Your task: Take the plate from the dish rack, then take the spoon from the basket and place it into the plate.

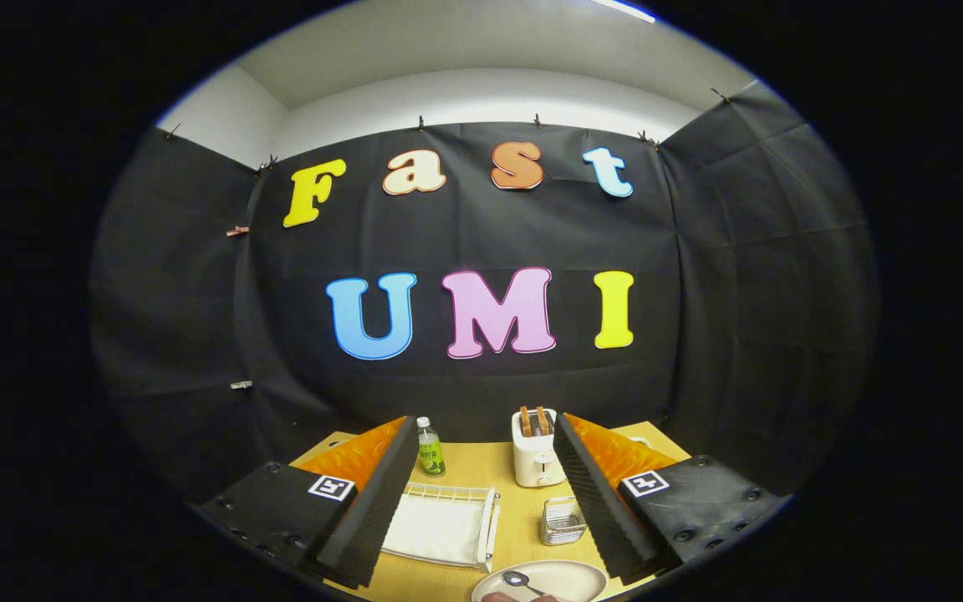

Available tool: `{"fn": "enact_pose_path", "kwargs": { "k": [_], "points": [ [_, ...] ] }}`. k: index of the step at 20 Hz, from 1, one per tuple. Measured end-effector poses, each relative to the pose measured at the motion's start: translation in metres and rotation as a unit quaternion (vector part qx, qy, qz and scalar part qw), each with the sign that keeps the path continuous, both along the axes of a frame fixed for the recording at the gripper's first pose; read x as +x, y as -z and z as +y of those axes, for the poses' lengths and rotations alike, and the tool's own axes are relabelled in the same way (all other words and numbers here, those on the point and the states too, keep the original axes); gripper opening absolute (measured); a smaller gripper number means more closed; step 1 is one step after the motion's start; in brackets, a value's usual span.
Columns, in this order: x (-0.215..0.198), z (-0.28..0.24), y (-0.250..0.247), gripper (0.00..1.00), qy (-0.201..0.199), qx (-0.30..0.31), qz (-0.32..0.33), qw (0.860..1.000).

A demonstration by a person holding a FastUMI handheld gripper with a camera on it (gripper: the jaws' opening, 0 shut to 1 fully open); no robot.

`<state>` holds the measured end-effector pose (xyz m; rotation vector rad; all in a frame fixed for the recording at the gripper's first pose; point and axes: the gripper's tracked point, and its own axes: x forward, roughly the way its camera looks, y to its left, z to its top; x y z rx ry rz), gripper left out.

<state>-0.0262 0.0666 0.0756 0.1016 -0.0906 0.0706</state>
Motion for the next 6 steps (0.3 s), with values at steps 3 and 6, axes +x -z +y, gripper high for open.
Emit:
{"fn": "enact_pose_path", "kwargs": {
  "k": [3, 6],
  "points": [
    [0.005, 0.007, 0.032, 1.00, 0.040, -0.058, 0.044, 0.997],
    [0.009, 0.019, 0.037, 0.98, 0.039, -0.061, 0.055, 0.996]
  ]
}}
